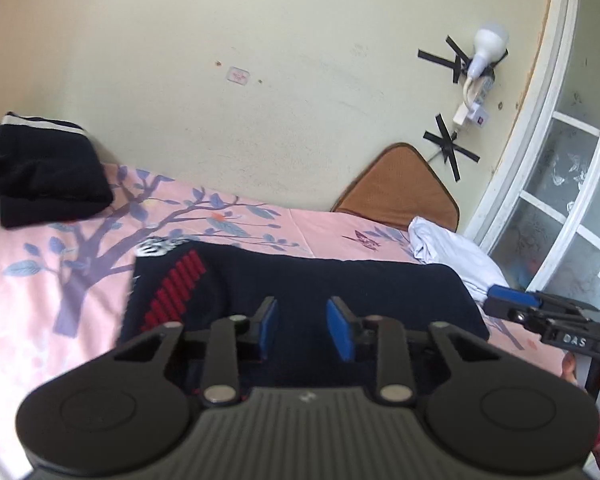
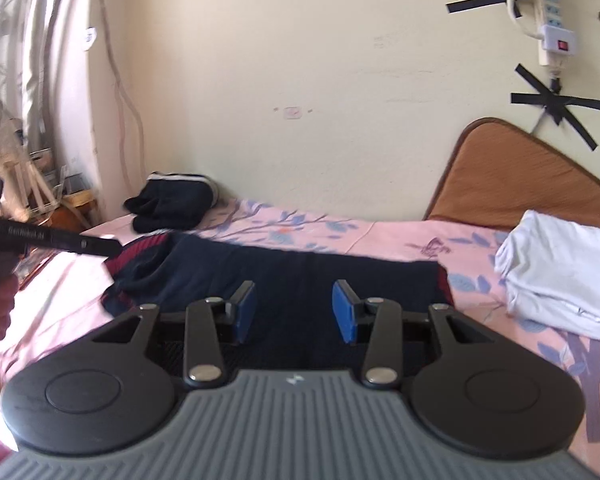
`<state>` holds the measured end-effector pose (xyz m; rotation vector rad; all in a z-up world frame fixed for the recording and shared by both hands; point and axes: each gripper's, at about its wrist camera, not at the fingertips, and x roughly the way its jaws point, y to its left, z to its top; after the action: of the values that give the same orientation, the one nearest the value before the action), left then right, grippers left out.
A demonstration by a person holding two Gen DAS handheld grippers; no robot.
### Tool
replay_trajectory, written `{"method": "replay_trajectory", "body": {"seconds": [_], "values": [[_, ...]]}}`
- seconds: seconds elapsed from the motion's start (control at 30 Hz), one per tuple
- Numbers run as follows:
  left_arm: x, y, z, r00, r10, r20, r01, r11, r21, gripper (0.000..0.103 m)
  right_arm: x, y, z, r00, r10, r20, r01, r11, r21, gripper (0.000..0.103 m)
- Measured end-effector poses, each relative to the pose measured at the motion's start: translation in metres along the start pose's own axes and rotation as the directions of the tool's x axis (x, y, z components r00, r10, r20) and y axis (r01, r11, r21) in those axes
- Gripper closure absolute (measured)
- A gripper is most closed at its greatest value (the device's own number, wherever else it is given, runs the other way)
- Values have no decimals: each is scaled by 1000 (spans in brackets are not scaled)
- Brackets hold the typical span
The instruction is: Fold small clothes
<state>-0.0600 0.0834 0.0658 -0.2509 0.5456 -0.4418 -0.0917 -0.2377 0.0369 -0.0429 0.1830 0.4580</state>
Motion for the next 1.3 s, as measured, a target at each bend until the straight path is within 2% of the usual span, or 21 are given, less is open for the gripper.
{"method": "replay_trajectory", "body": {"seconds": [0.1, 0.17, 0.23, 0.3, 0.4, 0.47, 0.5, 0.6, 0.7, 0.77, 0.87, 0.9, 0.93, 1.03, 1.07, 1.13, 1.2, 1.23, 1.3], "values": [[30, -10, 2, 999, -14, -46, 17, 998, 58, 79, 25, 2, -1, 999, 29, -29, -28, 1000, 6, 59], [53, -15, 3, 996, -11, -89, 19, 995, 95, 81, 48, 1, -3, 993, 53, -105, -51, 998, 20, 61], [82, -16, 9, 990, 11, -138, 3, 995, 102, 83, 80, -4, -5, 975, 38, -218, -33, 999, 25, 75], [115, -11, 18, 983, 56, -177, -41, 995, 90, 84, 113, -10, -7, 967, -10, -256, 17, 1000, 23, 87], [133, 3, 31, 985, 59, -160, -56, 998, 25, 82, 127, -23, 5, 974, -19, -227, 43, 994, 102, 87], [135, 18, 30, 988, 13, -156, -23, 998, -62, 81, 125, -26, 3, 977, -6, -211, 33, 992, 123, 87], [134, 23, 26, 989, -3, -145, -8, 997, -76, 78, 122, -26, -1, 979, 0, -201, 25, 992, 122, 87], [129, 31, 12, 994, -33, -100, 25, 996, -86, 77, 114, -30, -13, 987, 22, -161, 1, 990, 141, 87], [127, 29, 12, 994, -29, -104, 22, 997, -70, 77, 105, -36, -17, 990, 34, -136, -10, 984, 179, 87], [124, 29, 13, 995, -31, -99, 25, 998, -66, 77, 92, -40, -15, 994, 27, -104, -4, 977, 213, 83], [117, 27, 14, 996, -58, -74, 54, 997, -60, 78, 69, -52, -16, 999, -25, -47, 35, 970, 241, 76], [114, 25, 15, 995, -83, -57, 80, 995, -52, 79, 70, -59, -18, 993, -86, -86, 104, 967, 231, 75], [109, 21, 16, 992, -119, -33, 118, 992, -42, 79, 73, -66, -23, 981, -139, -136, 166, 962, 215, 80], [99, 6, 16, 981, -193, 15, 193, 981, 10, 79, 68, -97, -31, 987, -74, -144, 123, 921, 370, 99], [99, 0, 15, 979, -205, 10, 205, 978, 27, 78, 69, -102, -32, 988, -66, -139, 116, 910, 399, 102], [108, -8, 12, 981, -189, -42, 191, 980, 55, 78, 70, -107, -34, 990, -45, -130, 99, 892, 442, 103], [122, -14, 6, 984, -133, -122, 145, 986, 88, 80, 69, -107, -34, 991, -43, -125, 95, 891, 445, 102], [128, -15, 4, 979, -120, -166, 137, 986, 94, 81, 69, -106, -34, 991, -45, -124, 96, 892, 442, 102], [132, -12, 4, 974, -119, -194, 136, 988, 77, 81, 69, -103, -36, 991, -53, -123, 102, 895, 435, 102]]}}
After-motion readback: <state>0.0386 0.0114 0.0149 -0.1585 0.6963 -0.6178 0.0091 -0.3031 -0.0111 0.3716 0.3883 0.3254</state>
